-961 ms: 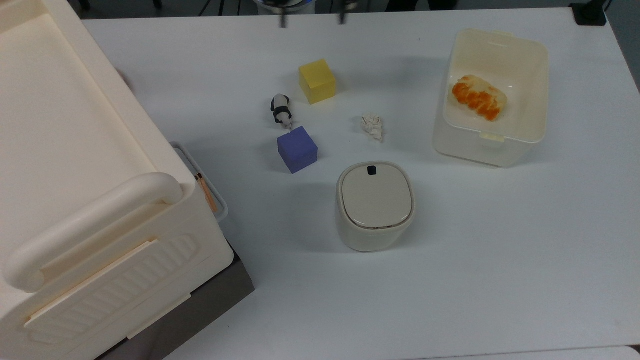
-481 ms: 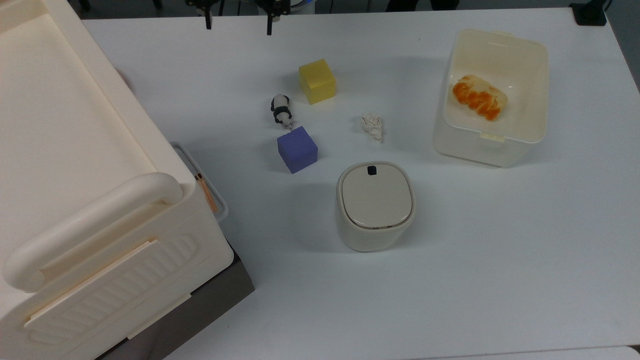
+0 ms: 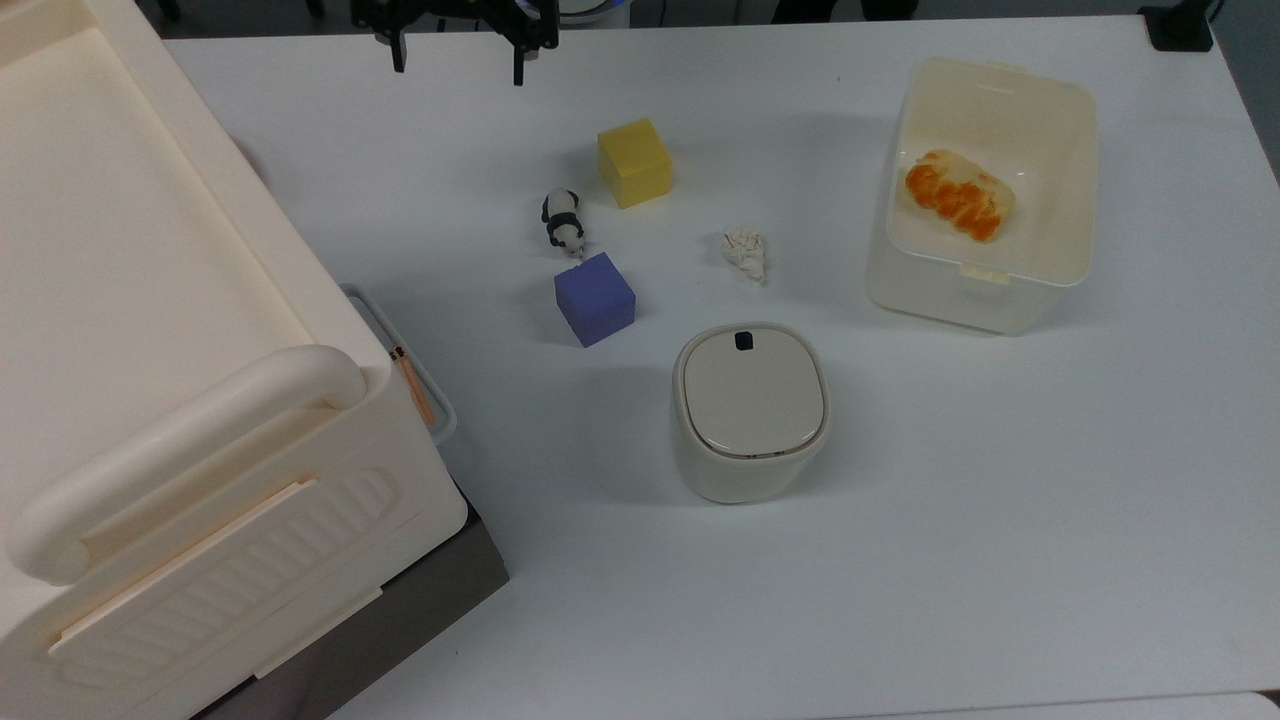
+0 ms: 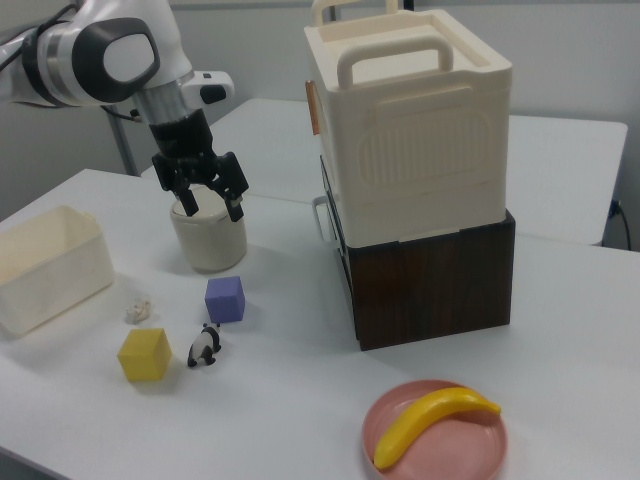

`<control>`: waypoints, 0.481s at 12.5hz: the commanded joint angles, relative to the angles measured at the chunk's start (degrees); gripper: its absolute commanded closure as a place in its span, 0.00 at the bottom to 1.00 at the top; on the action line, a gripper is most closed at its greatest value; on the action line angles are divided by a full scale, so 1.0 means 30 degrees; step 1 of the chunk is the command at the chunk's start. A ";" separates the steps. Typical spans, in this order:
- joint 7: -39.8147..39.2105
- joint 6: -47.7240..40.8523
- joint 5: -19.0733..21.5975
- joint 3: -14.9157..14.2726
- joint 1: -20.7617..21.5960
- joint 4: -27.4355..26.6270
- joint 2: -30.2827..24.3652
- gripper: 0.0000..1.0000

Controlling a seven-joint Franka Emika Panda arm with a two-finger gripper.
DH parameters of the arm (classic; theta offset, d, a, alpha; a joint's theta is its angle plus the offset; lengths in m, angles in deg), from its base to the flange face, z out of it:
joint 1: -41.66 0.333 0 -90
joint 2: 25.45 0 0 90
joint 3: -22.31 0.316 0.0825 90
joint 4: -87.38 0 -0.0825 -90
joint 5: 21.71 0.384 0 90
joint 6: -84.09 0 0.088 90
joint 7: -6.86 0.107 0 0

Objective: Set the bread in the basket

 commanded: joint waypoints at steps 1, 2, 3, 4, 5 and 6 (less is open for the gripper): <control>0.0912 -0.0029 -0.0257 -0.0131 0.0698 0.0737 0.0336 0.00; 0.0941 0.0000 -0.0199 -0.0131 0.0699 0.0737 0.0307 0.00; 0.0912 0.0000 -0.0227 -0.0102 0.0902 0.0737 0.0307 0.00; 0.0912 0.0000 -0.0344 -0.0102 0.1136 0.0766 0.0336 0.00; 0.0941 0.0000 -0.0345 -0.0102 0.1168 0.0737 0.0307 0.00; 0.0970 0.0000 -0.0287 -0.0102 0.1168 0.0737 0.0307 0.00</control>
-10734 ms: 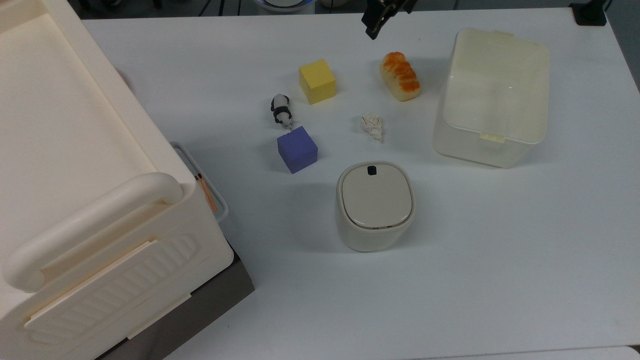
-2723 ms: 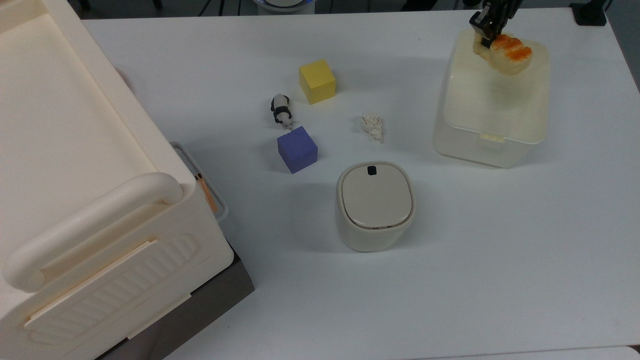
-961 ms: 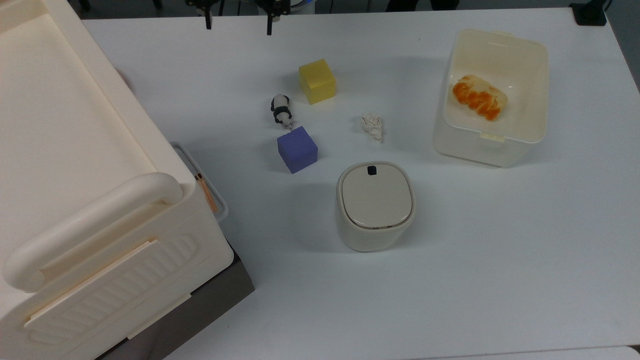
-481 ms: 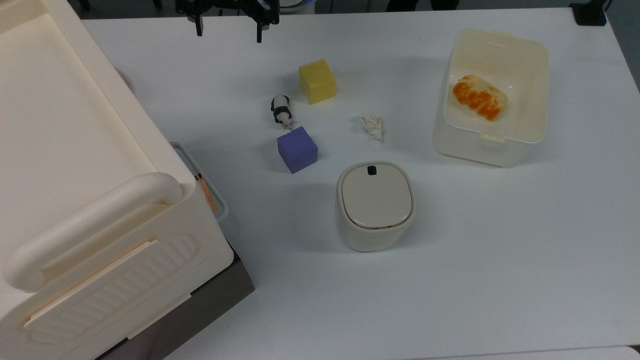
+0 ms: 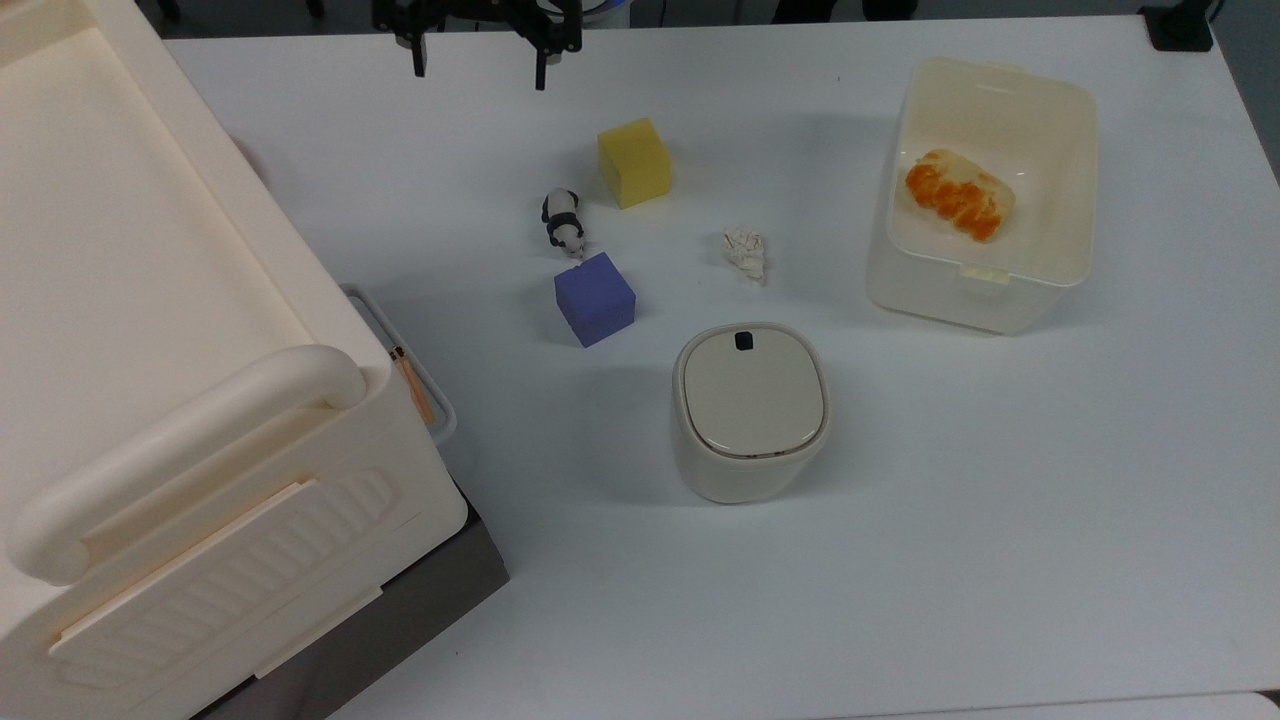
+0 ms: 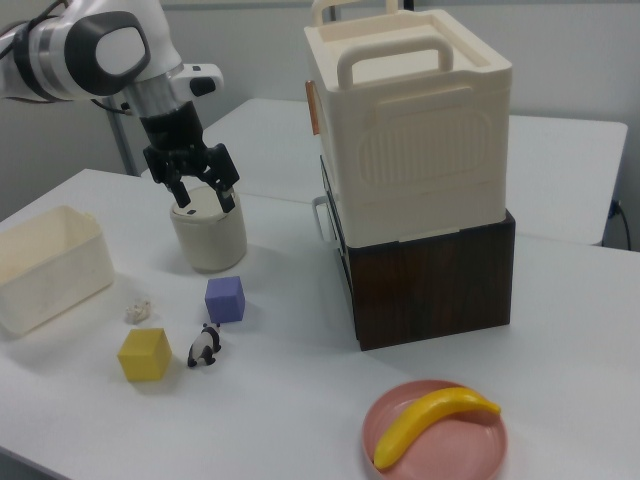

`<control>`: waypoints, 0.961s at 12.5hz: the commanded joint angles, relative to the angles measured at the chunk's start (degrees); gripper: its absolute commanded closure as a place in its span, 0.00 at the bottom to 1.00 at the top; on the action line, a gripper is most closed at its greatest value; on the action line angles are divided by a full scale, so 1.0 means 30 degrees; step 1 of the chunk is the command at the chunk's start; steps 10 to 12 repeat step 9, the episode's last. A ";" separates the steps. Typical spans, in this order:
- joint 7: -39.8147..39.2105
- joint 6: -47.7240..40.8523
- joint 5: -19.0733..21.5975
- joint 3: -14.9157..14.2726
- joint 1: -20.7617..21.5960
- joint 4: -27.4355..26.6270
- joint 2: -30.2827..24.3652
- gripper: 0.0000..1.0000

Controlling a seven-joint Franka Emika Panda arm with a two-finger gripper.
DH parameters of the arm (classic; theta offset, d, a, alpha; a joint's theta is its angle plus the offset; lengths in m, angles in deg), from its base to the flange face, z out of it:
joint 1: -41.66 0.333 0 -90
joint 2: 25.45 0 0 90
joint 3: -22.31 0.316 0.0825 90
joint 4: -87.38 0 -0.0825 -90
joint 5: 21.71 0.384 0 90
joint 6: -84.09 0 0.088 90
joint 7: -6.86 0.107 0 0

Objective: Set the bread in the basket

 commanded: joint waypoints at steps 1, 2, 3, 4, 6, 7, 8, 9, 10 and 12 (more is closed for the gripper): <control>0.0609 0.0000 -0.0228 -0.0121 0.0472 0.0251 0.0086 0.00; 0.0610 0.0000 -0.0112 -0.0121 0.0501 0.0251 0.0086 0.00; 0.0639 0.0000 -0.0053 -0.0121 0.0501 0.0251 0.0086 0.00; 0.0639 0.0000 -0.0052 -0.0092 0.0530 0.0251 0.0086 0.00; 0.0639 0.0000 -0.0052 0.0258 0.0502 0.0251 0.0056 0.00; 0.0610 0.0000 -0.0052 0.0376 0.0501 0.0280 0.0085 0.00; 0.0610 0.0000 -0.0052 0.0406 0.0501 0.0281 0.0057 0.00; 0.0610 0.0029 -0.0081 0.0406 0.0501 0.0281 0.0056 0.00; 0.0610 0.0029 -0.0081 0.0406 0.0501 0.0281 0.0056 0.00; 0.0610 0.0029 -0.0081 0.0406 0.0501 0.0281 0.0056 0.00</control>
